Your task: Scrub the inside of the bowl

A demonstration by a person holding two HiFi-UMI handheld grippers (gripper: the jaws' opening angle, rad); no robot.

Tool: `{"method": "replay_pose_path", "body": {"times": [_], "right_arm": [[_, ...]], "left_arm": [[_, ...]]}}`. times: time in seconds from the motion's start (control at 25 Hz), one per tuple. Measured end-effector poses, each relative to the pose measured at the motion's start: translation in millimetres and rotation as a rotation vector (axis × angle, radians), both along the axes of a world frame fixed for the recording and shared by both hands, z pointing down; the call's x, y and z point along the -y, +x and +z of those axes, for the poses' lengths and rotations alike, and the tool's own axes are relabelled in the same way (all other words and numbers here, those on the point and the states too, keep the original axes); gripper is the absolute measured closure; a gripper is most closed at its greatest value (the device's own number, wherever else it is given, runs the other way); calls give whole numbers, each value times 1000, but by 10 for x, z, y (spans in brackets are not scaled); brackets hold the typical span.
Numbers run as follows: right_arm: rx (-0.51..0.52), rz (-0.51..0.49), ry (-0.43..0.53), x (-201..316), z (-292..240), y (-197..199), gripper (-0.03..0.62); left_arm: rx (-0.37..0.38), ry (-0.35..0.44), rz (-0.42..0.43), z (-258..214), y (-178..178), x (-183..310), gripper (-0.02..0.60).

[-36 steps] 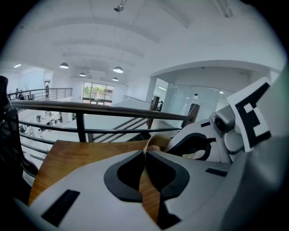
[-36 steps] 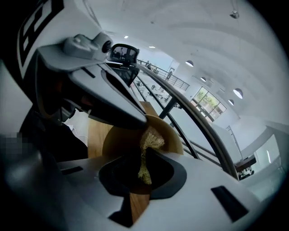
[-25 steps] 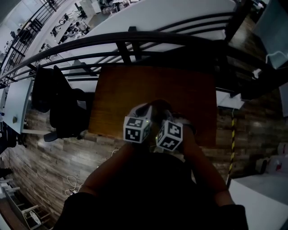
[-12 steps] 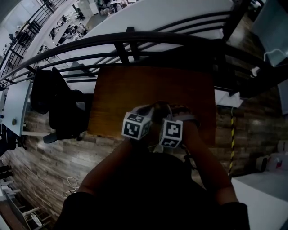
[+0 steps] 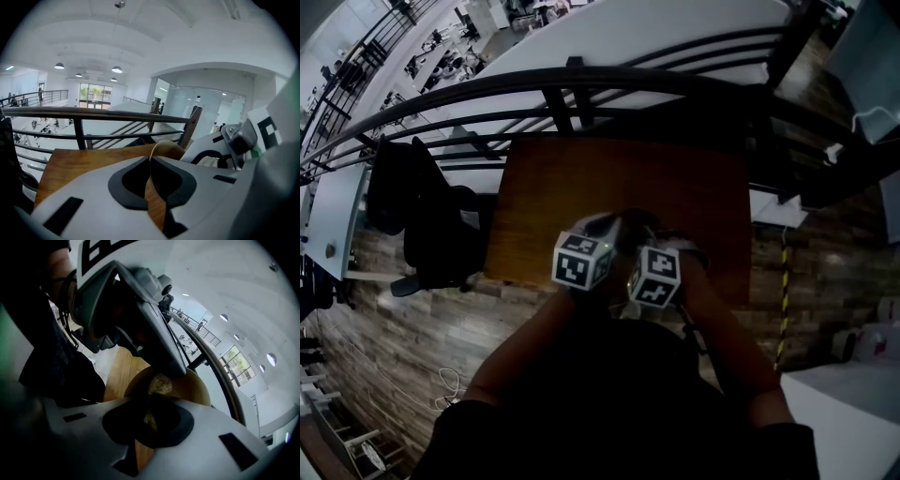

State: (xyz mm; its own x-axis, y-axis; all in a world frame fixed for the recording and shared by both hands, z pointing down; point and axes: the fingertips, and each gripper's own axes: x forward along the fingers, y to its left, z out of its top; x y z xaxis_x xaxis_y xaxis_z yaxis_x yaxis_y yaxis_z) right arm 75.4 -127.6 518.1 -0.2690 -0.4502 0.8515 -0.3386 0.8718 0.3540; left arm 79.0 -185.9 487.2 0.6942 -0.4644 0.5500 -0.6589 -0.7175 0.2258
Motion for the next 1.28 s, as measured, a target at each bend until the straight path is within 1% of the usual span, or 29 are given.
{"method": "replay_pose_path", "body": {"times": [0.16,0.32,0.4,0.52,0.6,0.76,0.88,1.0,1.16,1.28], "right_arm": [[132,42,-69,-53,-119,-78,549],[286,66,-148,-147,-323,-154,549],[360,83,-196,-227,-391,-166,550],[447,115,-224,-352,-496,-128,549],[504,141,-205,-410,-599,-82,549],[650,200,-142,-481,-913,62,549],[708,233,-82,-508,-1154,260,549],[735,284,-69,-535,-1258,508,549],[733,345,-39,-567,-1266,793,549],[740,354,-52,-632,-1262,840,549]], "left_arm": [[12,46,-7,-28,-72,47,574],[27,82,-7,-28,-121,71,574],[18,72,-14,9,-139,70,574],[-38,29,-39,48,-174,87,574],[-103,-40,-57,68,-205,88,574],[-274,-240,-104,237,-247,38,574],[-383,-347,-110,309,-202,-48,574],[-508,-433,-85,270,-85,-162,574],[-649,-539,-57,212,14,-336,574],[-753,-589,-4,88,85,-461,574]]}}
